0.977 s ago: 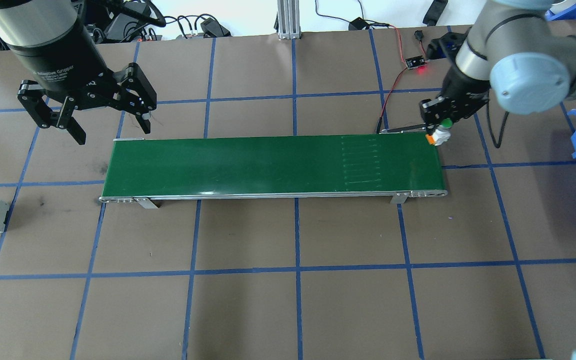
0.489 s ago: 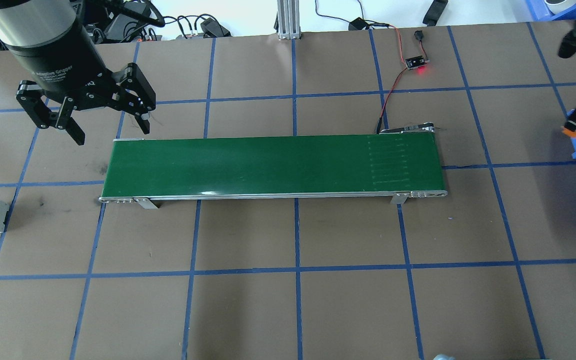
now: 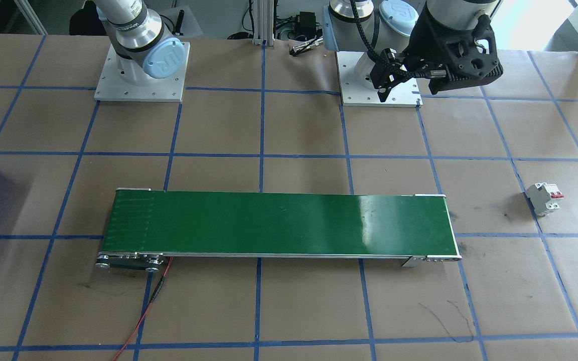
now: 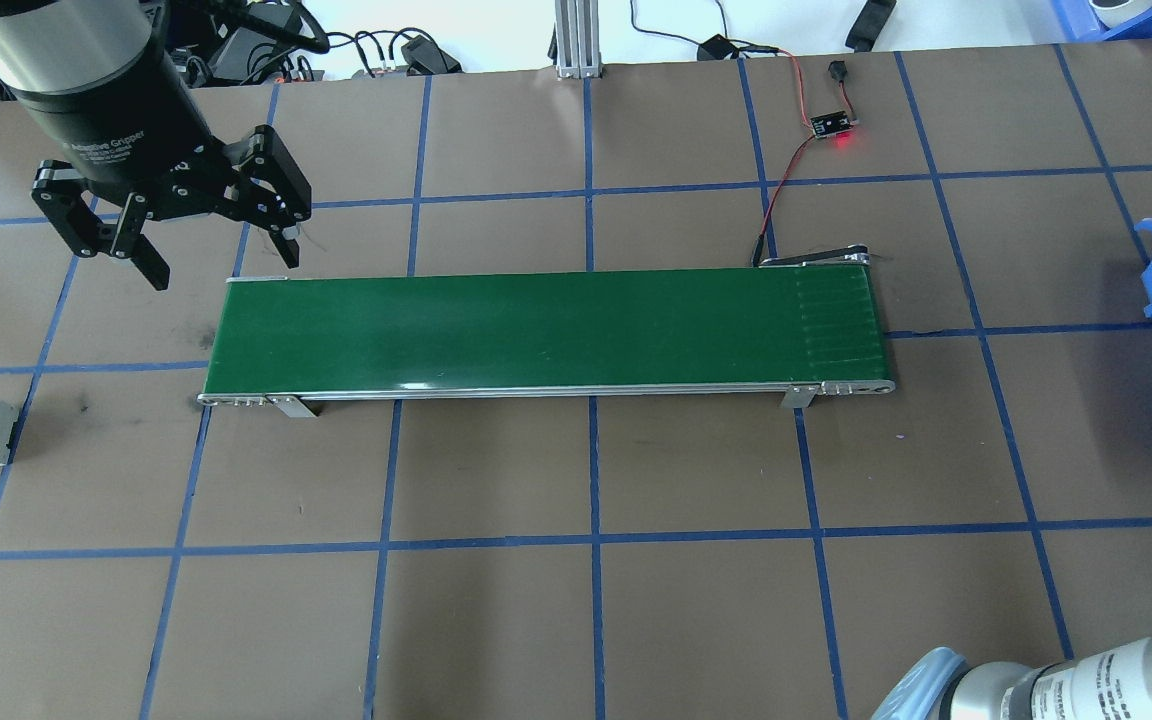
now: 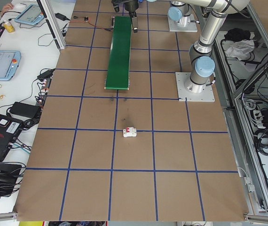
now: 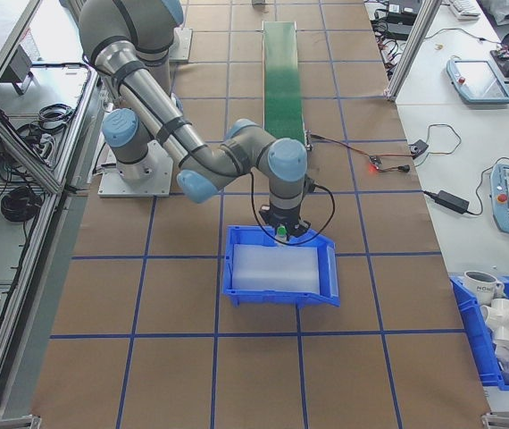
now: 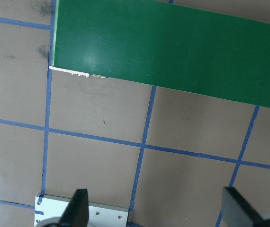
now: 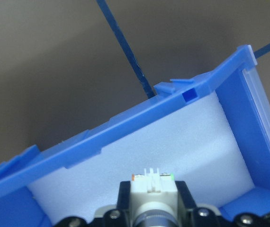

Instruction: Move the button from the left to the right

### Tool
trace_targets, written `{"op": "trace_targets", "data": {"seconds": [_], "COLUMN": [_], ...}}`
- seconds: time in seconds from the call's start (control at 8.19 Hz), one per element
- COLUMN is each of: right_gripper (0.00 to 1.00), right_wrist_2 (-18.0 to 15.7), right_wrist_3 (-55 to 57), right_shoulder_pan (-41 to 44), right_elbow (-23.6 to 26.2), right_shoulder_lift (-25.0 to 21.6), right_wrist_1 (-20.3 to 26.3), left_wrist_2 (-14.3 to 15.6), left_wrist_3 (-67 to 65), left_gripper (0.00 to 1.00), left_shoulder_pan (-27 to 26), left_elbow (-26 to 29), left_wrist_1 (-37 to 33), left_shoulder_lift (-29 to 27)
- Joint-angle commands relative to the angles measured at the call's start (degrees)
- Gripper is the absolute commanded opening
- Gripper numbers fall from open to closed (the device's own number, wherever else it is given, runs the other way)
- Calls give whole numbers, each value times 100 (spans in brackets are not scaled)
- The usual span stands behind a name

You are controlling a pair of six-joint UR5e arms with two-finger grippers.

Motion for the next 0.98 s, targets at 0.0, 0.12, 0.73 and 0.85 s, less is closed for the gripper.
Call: {"op": "trace_targets", "data": {"seconds": [0.0,0.12,0.73,0.85], "right_gripper": [0,15,100,100], "right_wrist_2": [392,374,303,347], "right_wrist_3": [-1195,-1249,-1189,-1136], "right_shoulder_pan": [-332,-332,-332,-340], "right_elbow": [17,18,26,0], "right_shoulder_lift": [945,1104,511,143], "right_wrist_1": [-597,-624,-503,-119], "left_wrist_2": [0,0,0,0], "left_wrist_3": [1,1,10,10], "left_gripper": [100,100,100,100], "left_shoulder_pan": [0,0,0,0], "left_elbow": [0,0,0,0], "left_wrist_1": [-1,-1,-1,-1], "left_shoulder_lift": [5,5,14,23]}}
